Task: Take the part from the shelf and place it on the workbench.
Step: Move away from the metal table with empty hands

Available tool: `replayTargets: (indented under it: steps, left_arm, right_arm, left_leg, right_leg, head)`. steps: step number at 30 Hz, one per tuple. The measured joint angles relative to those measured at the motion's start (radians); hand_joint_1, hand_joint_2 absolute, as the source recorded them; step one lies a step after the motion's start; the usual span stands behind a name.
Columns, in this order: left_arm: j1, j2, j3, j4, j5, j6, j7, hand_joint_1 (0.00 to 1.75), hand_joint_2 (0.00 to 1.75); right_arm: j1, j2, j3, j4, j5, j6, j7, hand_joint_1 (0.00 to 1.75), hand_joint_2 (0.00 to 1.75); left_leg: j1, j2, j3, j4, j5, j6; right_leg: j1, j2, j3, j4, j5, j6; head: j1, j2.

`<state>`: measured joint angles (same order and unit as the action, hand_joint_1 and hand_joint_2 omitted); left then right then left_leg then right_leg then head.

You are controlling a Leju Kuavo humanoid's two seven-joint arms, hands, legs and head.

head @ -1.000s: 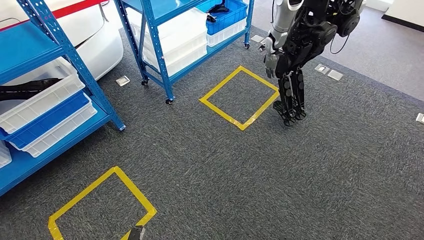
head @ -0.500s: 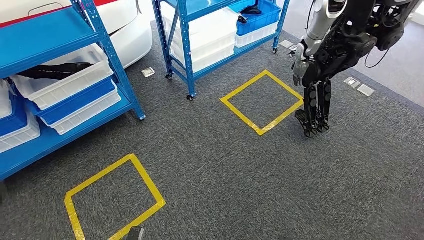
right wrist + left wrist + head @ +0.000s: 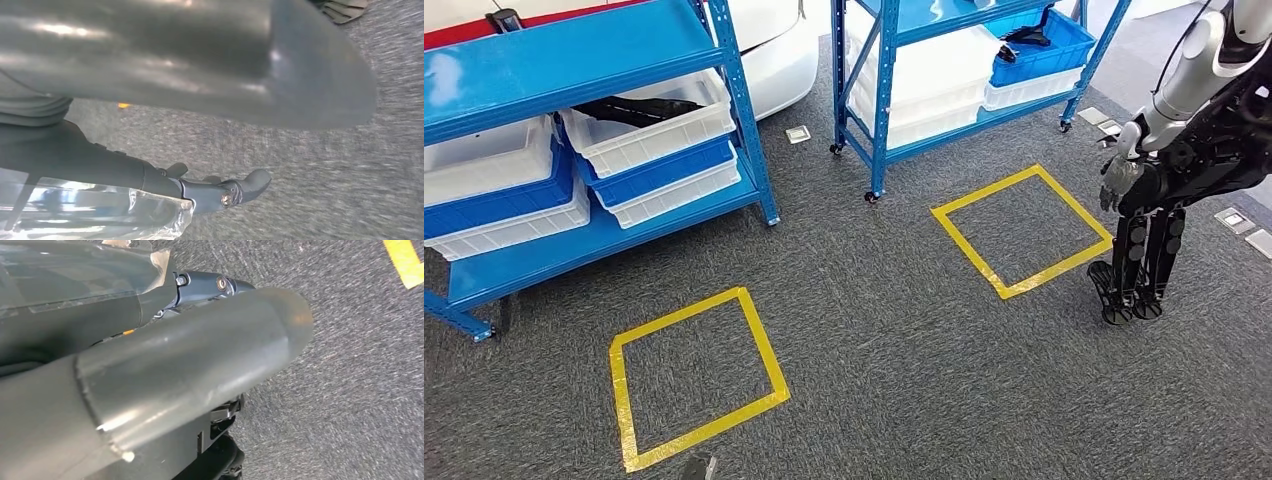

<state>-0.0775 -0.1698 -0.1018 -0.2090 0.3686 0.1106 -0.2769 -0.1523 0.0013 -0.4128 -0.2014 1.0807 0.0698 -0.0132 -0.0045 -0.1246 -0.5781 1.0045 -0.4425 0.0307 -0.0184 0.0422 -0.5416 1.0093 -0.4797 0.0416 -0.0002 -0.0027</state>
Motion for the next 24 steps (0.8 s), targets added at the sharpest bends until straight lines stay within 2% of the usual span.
replayTargets:
  steps: [1, 2, 3, 5, 6, 7, 8, 9, 10, 12, 13, 14, 15, 16, 17, 18, 19, 20, 21, 22, 23, 24]
  left_arm:
    - [0.001, 0.001, 0.000, 0.000, 0.000, 0.000, 0.001, 0.00, 0.00]
    - [0.002, 0.002, 0.000, 0.000, 0.000, 0.000, 0.002, 0.00, 0.00]
    - [0.002, 0.003, 0.000, 0.000, 0.000, 0.000, 0.003, 0.00, 0.00]
    - [0.000, 0.003, 0.000, 0.000, 0.000, 0.001, 0.004, 0.00, 0.00]
    - [-0.001, 0.003, 0.000, 0.000, 0.000, 0.001, 0.004, 0.00, 0.00]
    - [-0.001, 0.003, 0.000, 0.000, 0.000, 0.000, 0.004, 0.00, 0.00]
    - [0.001, 0.003, 0.000, 0.000, 0.000, -0.001, 0.004, 0.00, 0.00]
    - [0.002, 0.003, 0.000, 0.000, 0.000, -0.002, 0.004, 0.00, 0.00]
    - [0.003, 0.004, 0.000, 0.000, 0.000, -0.004, 0.004, 0.00, 0.00]
    - [0.001, 0.004, 0.000, -0.001, 0.001, -0.009, 0.002, 0.00, 0.00]
    - [0.000, 0.004, 0.000, -0.002, 0.001, -0.012, -0.001, 0.00, 0.00]
    - [-0.002, 0.004, 0.000, -0.003, 0.001, -0.015, -0.003, 0.00, 0.00]
    - [-0.002, 0.004, 0.000, -0.003, 0.001, -0.018, -0.005, 0.00, 0.00]
    - [-0.002, 0.004, 0.000, -0.004, 0.001, -0.021, -0.006, 0.00, 0.00]
    - [0.000, 0.003, 0.000, -0.004, 0.001, -0.023, -0.006, 0.00, 0.00]
    - [-0.001, 0.003, 0.001, -0.004, 0.001, -0.025, -0.007, 0.00, 0.00]
    - [-0.003, 0.002, 0.001, -0.004, 0.001, -0.027, -0.008, 0.00, 0.00]
    - [-0.005, 0.001, 0.001, -0.004, 0.001, -0.029, -0.010, 0.00, 0.00]
    - [-0.008, 0.000, 0.001, -0.004, 0.000, -0.030, -0.012, 0.00, 0.00]
    - [-0.009, -0.001, 0.001, -0.004, 0.000, -0.031, -0.013, 0.00, 0.00]
    - [-0.008, -0.002, 0.001, -0.004, -0.001, -0.032, -0.014, 0.00, 0.00]
    - [-0.007, -0.003, 0.001, -0.004, -0.002, -0.034, -0.015, 0.00, 0.00]
  right_arm:
    - [-0.002, 0.001, -0.001, 0.000, 0.000, 0.000, 0.000, 0.00, 0.00]
    - [-0.003, 0.002, -0.001, 0.000, 0.002, 0.000, 0.000, 0.00, 0.00]
    - [-0.005, 0.003, -0.001, 0.000, 0.003, 0.000, -0.001, 0.00, 0.00]
    - [-0.004, 0.003, -0.002, -0.001, 0.006, 0.000, -0.001, 0.00, 0.00]
    - [-0.003, 0.002, -0.002, 0.000, 0.007, 0.000, -0.001, 0.00, 0.00]
    - [-0.002, 0.002, -0.002, 0.000, 0.008, 0.000, -0.001, 0.00, 0.00]
    - [-0.002, 0.002, -0.002, 0.000, 0.010, 0.000, -0.001, 0.00, 0.00]
    - [-0.003, 0.002, -0.002, 0.000, 0.012, 0.000, -0.001, 0.00, 0.00]
    - [-0.004, 0.002, -0.002, 0.000, 0.013, 0.000, -0.001, 0.00, 0.00]
    - [-0.007, 0.004, -0.002, 0.000, 0.016, 0.000, -0.001, 0.00, 0.00]
    - [-0.008, 0.004, -0.002, 0.000, 0.017, 0.000, -0.002, 0.00, 0.00]
    - [-0.008, 0.005, -0.002, -0.001, 0.019, 0.000, -0.002, 0.00, 0.00]
    - [-0.010, 0.005, -0.002, -0.001, 0.021, 0.000, -0.003, 0.00, 0.00]
    - [-0.012, 0.005, -0.002, -0.001, 0.022, 0.000, -0.003, 0.00, 0.00]
    - [-0.015, 0.005, -0.002, -0.002, 0.024, 0.000, -0.004, 0.00, 0.00]
    - [-0.018, 0.006, -0.002, -0.002, 0.025, 0.000, -0.004, 0.00, 0.00]
    - [-0.019, 0.007, -0.002, -0.003, 0.026, 0.000, -0.004, 0.00, 0.00]
    - [-0.018, 0.008, -0.002, -0.003, 0.027, 0.000, -0.005, 0.00, 0.00]
    - [-0.016, 0.008, -0.003, -0.003, 0.029, 0.001, -0.005, 0.00, 0.00]
    - [-0.013, 0.007, -0.003, -0.003, 0.031, 0.001, -0.005, 0.00, 0.00]
    - [-0.011, 0.006, -0.004, -0.003, 0.033, 0.001, -0.004, 0.00, 0.00]
    - [-0.010, 0.006, -0.005, -0.002, 0.034, 0.002, -0.004, 0.00, 0.00]
  left_leg:
    - [0.002, -0.004, -0.003, 0.000, 0.000, -0.004]
    - [0.002, 0.008, -0.008, 0.008, -0.005, -0.008]
    - [0.003, 0.031, -0.020, 0.031, -0.021, -0.013]
    - [0.004, 0.090, -0.071, 0.139, -0.080, -0.024]
    - [0.007, 0.107, -0.107, 0.210, -0.113, -0.028]
    - [0.009, 0.114, -0.138, 0.269, -0.133, -0.031]
    - [0.011, 0.118, -0.153, 0.297, -0.135, -0.033]
    - [0.012, 0.121, -0.149, 0.286, -0.119, -0.033]
    - [0.013, 0.129, -0.122, 0.234, -0.088, -0.030]
    - [0.008, 0.168, -0.047, 0.094, -0.030, -0.021]
    - [0.005, 0.184, -0.021, 0.043, -0.014, -0.016]
    - [0.001, 0.193, -0.009, 0.018, -0.010, -0.012]
    - [-0.002, 0.189, -0.008, 0.010, -0.011, -0.009]
    - [-0.002, 0.175, -0.007, 0.008, -0.008, -0.004]
    - [-0.001, 0.162, -0.005, 0.002, -0.004, 0.001]
    - [0.002, 0.151, -0.002, -0.004, 0.001, 0.008]
    - [0.006, 0.139, 0.002, -0.011, 0.006, 0.015]
    - [0.009, 0.127, 0.002, -0.013, 0.010, 0.019]
    - [0.010, 0.113, 0.001, -0.014, 0.012, 0.022]
    - [0.010, 0.098, 0.000, -0.014, 0.012, 0.022]
    - [0.010, 0.082, -0.001, -0.013, 0.012, 0.022]
    - [0.011, 0.067, 0.000, -0.013, 0.012, 0.022]
  right_leg:
    - [-0.002, -0.009, 0.001, 0.000, 0.002, -0.007]
    - [-0.004, -0.017, 0.002, -0.002, 0.004, -0.014]
    - [-0.006, -0.027, 0.003, -0.004, 0.005, -0.023]
    - [-0.003, -0.050, 0.004, -0.006, 0.004, -0.037]
    - [-0.001, -0.064, 0.004, -0.006, 0.003, -0.042]
    - [0.000, -0.078, 0.004, -0.006, 0.001, -0.044]
    - [0.001, -0.091, 0.004, -0.005, 0.000, -0.045]
    - [0.001, -0.103, 0.004, -0.005, 0.000, -0.045]
    - [0.002, -0.115, 0.006, -0.005, -0.002, -0.045]
    - [0.007, -0.135, 0.011, -0.004, -0.006, -0.041]
    - [0.010, -0.145, 0.013, -0.004, -0.009, -0.037]
    - [0.014, -0.154, 0.014, -0.004, -0.011, -0.033]
    - [0.017, -0.165, 0.016, -0.005, -0.013, -0.028]
    - [0.019, -0.177, 0.020, -0.008, -0.014, -0.023]
    - [0.018, -0.175, 0.020, -0.004, -0.019, -0.019]
    - [0.017, -0.157, 0.015, 0.012, -0.030, -0.017]
    - [0.015, -0.128, 0.000, 0.049, -0.050, -0.017]
    - [0.010, -0.092, -0.027, 0.107, -0.078, -0.019]
    - [0.007, -0.066, -0.062, 0.180, -0.107, -0.021]
    - [0.005, -0.053, -0.096, 0.246, -0.130, -0.019]
    - [0.004, -0.047, -0.119, 0.286, -0.138, -0.014]
    - [0.002, -0.045, -0.123, 0.286, -0.129, -0.005]
  head:
    - [0.000, 0.000]
    - [-0.001, 0.000]
    - [-0.004, 0.000]
    - [-0.011, 0.000]
    - [-0.014, 0.000]
    - [-0.014, 0.000]
    - [-0.014, 0.000]
    - [-0.014, 0.000]
    - [-0.015, 0.000]
    - [-0.015, 0.000]
    - [-0.013, 0.000]
    - [-0.012, 0.000]
    - [-0.011, 0.000]
    - [-0.010, 0.000]
    - [-0.010, 0.000]
    - [-0.008, 0.000]
    - [-0.007, 0.000]
    - [-0.005, 0.000]
    - [-0.003, 0.000]
    - [-0.003, 0.000]
    - [-0.002, 0.000]
    - [-0.002, 0.000]
